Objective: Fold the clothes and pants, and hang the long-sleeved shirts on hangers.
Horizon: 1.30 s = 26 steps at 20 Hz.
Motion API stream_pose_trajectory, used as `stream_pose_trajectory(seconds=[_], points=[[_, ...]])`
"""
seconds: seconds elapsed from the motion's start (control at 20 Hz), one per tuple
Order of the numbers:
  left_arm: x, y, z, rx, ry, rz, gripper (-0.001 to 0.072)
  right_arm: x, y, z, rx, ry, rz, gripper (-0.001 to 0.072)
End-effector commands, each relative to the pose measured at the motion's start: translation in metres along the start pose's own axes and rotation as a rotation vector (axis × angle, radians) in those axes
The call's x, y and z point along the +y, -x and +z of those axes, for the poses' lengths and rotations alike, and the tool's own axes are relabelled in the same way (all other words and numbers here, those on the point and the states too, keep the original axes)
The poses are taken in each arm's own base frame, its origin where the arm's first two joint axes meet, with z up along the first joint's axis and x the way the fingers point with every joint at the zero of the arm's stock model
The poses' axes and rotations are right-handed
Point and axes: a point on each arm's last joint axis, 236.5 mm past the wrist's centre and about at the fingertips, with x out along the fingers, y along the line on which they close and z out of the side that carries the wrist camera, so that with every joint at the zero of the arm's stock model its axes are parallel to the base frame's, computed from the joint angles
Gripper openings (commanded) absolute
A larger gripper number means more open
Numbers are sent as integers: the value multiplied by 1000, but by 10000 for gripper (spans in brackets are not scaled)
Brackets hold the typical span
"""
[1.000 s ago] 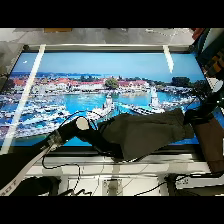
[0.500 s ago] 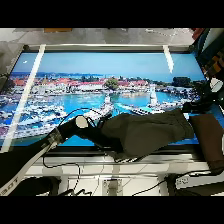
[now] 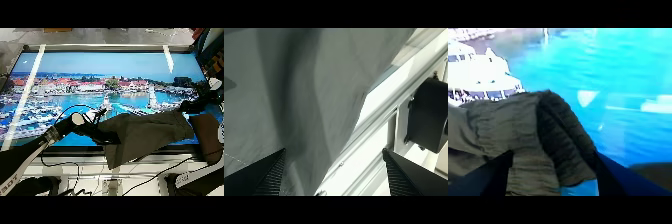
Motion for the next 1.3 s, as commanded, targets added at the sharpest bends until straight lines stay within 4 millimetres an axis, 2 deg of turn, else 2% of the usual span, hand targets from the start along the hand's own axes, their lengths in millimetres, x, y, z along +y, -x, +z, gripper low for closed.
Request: stream_pose_trajectory(seconds=[0.0, 0.05, 0.15, 0.25, 0.4, 0.5, 0.6, 0.75, 0.9, 0.95, 1.05, 1.25], points=[[1, 1, 3, -10, 3, 2, 700, -12, -7, -12, 27, -44, 65, 578], [2, 1, 4, -17, 3, 4, 700, -13, -11, -15, 35, -55, 76, 579], [3, 1, 11, -43, 3, 8, 700, -4, -25, -20, 67, -73, 136, 579], [4, 1, 14, -58, 3, 11, 700, 19, -39, -28, 114, -88, 254, 579], [4, 1, 14, -58, 2, 12, 700, 55, -43, -29, 137, -74, 450, 578], [6, 1, 17, -69, -4, 23, 699, 66, -44, -26, 124, -60, 489, 578], [20, 3, 26, -107, -38, 83, 699, 78, -50, -31, 154, -22, 495, 577], [48, 10, 39, -151, -113, 205, 698, 108, -61, -40, 209, 90, 514, 578], [56, 18, 46, -170, -98, 215, 698, 132, -69, -43, 231, 230, 509, 579], [58, 20, 48, -176, -91, 216, 698, 133, -70, -42, 230, 276, 495, 578], [61, 23, 50, -184, -83, 217, 697, 123, -68, -31, 211, 314, 423, 578], [61, 24, 51, -186, -80, 217, 697, 112, -50, -2, 143, 300, 341, 577]])
